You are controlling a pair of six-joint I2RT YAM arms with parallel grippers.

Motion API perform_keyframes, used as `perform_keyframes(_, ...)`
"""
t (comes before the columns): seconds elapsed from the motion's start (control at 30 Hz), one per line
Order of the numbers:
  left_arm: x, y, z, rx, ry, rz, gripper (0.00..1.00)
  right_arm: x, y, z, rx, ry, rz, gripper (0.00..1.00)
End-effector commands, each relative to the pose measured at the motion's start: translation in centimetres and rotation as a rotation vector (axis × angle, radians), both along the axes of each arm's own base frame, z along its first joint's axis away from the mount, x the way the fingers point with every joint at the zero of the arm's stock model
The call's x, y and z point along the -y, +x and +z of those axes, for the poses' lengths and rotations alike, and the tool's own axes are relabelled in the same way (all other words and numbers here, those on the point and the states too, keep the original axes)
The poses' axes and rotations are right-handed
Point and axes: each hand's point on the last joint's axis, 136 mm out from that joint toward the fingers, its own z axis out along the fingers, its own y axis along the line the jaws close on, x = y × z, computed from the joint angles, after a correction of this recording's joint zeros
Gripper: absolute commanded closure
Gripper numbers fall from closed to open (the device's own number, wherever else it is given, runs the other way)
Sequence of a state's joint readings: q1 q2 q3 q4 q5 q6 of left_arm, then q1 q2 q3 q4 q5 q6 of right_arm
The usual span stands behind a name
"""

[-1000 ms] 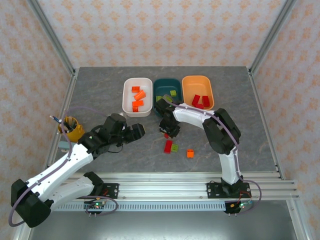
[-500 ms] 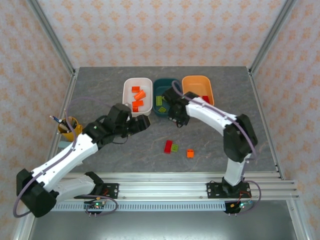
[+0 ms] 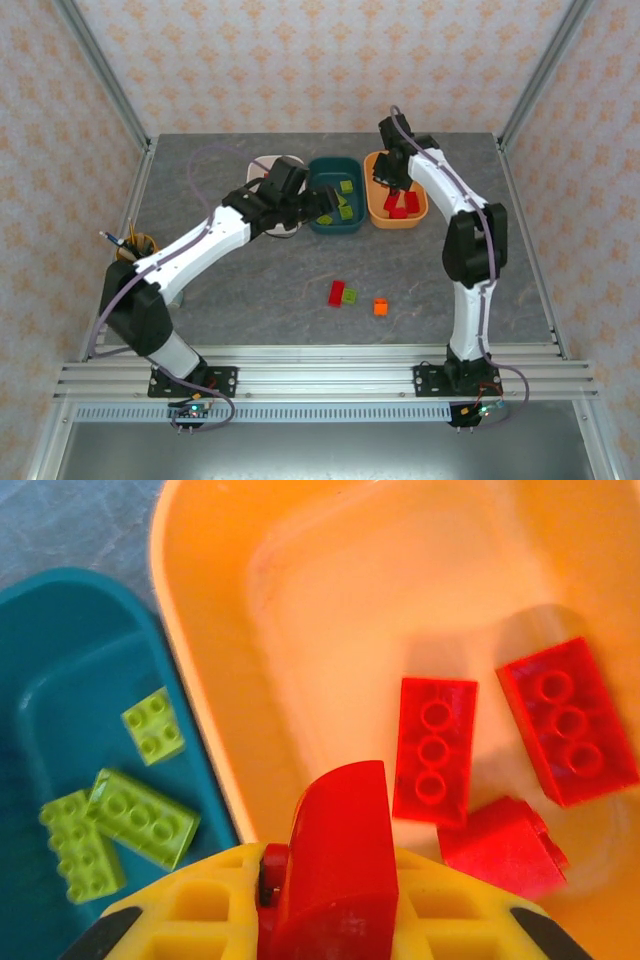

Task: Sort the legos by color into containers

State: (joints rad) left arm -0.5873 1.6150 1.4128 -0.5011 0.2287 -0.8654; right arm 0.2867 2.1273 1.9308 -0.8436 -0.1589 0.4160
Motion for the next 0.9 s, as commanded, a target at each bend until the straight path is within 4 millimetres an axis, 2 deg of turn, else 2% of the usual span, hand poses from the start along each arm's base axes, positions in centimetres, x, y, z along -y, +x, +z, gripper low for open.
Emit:
perform_keyframes(0.0, 0.5, 1.6, 1.2, 0.024, -0.006, 0.012, 0.15, -0.4, 0.8, -2.9, -0.090, 0.021, 0.063, 0.91)
perform_keyframes(0.23, 1.4, 2.6, 0.6, 0.004, 0.012, -0.012, 0.15, -0.1, 2.0, -6.3, -0.160, 0.060, 0.017, 0.85)
perform_keyframes(0.37, 1.4, 2.3, 0.0, -0.013, 0.028, -0.024, 0.15, -0.3, 2.1, -6.3, -0.172, 0.074, 0.011, 0.69)
perform_keyframes(0.43, 1.4, 2.1, -0.1, -0.016, 0.033, -0.032, 0.15, -0.3, 2.3, -5.3, -0.152, 0.083, 0.006, 0.59)
perform_keyframes(0.57, 1.5, 1.5, 0.0, -0.020, 0.050, -0.052, 0.15, -0.1, 2.7, -1.2, -0.074, 0.086, -0.004, 0.46)
perform_keyframes(0.73, 1.7, 0.6, 0.2, -0.019, 0.084, -0.090, 0.15, 0.7, 2.2, 4.6, 0.028, 0.074, -0.018, 0.42)
perform_keyframes(0.87, 2.0, -0.3, 0.8, -0.001, 0.139, -0.161, 0.16, 1.4, 0.4, 8.8, 0.099, 0.062, -0.027, 0.42)
